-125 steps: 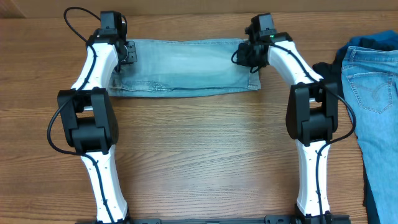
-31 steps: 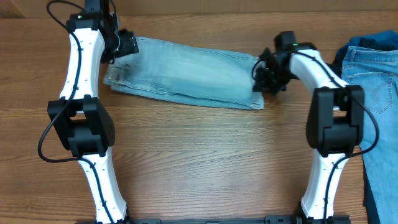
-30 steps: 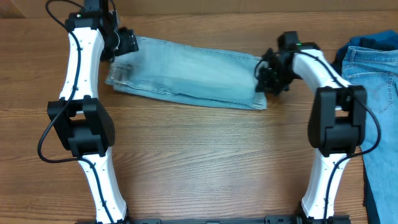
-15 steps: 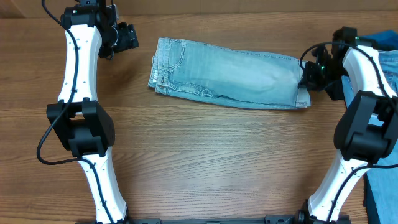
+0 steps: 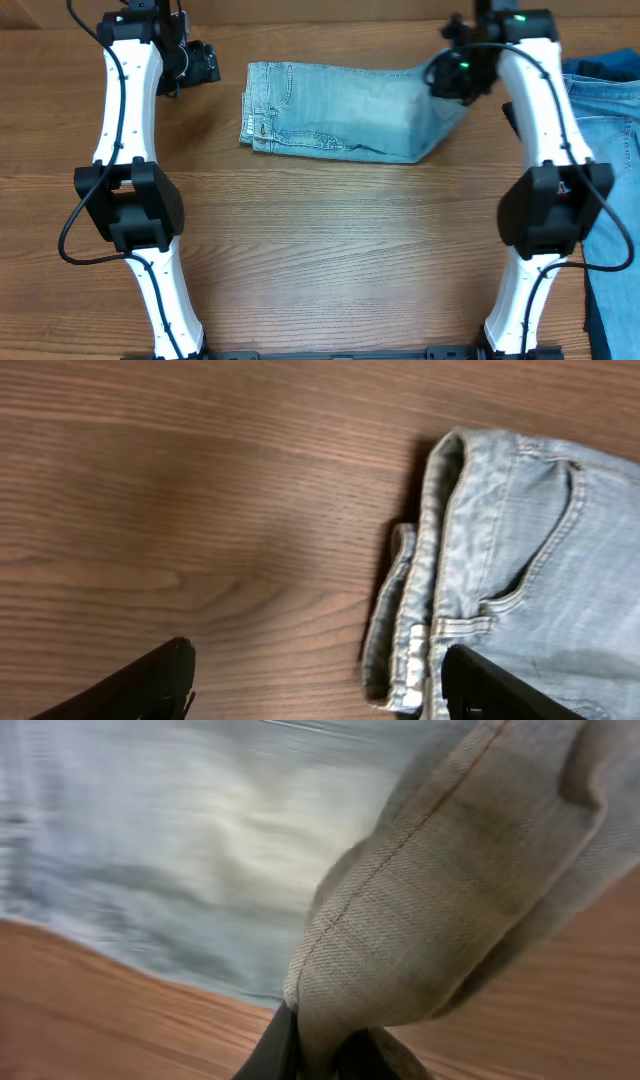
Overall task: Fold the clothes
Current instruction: 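Fold the jeans' right end leftward over the left half with the right gripper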
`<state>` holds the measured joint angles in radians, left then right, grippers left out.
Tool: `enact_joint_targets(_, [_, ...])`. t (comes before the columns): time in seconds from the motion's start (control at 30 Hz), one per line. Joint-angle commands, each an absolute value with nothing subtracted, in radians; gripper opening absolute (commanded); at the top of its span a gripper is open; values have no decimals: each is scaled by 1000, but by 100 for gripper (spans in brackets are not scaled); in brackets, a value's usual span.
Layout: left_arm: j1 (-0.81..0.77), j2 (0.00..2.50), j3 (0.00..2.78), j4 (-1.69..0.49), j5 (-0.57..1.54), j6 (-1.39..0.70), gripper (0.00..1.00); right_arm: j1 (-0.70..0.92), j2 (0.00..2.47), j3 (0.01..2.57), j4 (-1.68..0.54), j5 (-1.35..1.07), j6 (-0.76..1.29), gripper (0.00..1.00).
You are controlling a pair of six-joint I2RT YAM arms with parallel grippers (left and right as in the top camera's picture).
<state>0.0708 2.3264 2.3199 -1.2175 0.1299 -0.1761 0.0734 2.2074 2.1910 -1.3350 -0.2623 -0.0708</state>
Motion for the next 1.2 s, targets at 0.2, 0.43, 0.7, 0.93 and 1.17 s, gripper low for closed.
enact_joint_targets(0.2, [152,2333,2348,-1266,54,-149,81,258,2154,2401,-1314,-282,39,4])
enact_joint_targets(0.43, [191,2333,2348,-1272,65,-149,81,375,2154,2410,-1208,-281,50,4])
enact_joint_targets(0.7, [198,2333,2348,-1287,78,-134,81,458,2170,2383,-1142,-247,49,4])
enact_joint_targets(0.93, [198,2333,2348,-1294,78,-134,82,492,2279,2360,-1067,-300,49,4])
enact_joint_targets(1.17, [198,2333,2348,-1302,78,-134,82,550,2369,2358,-967,-316,49,4])
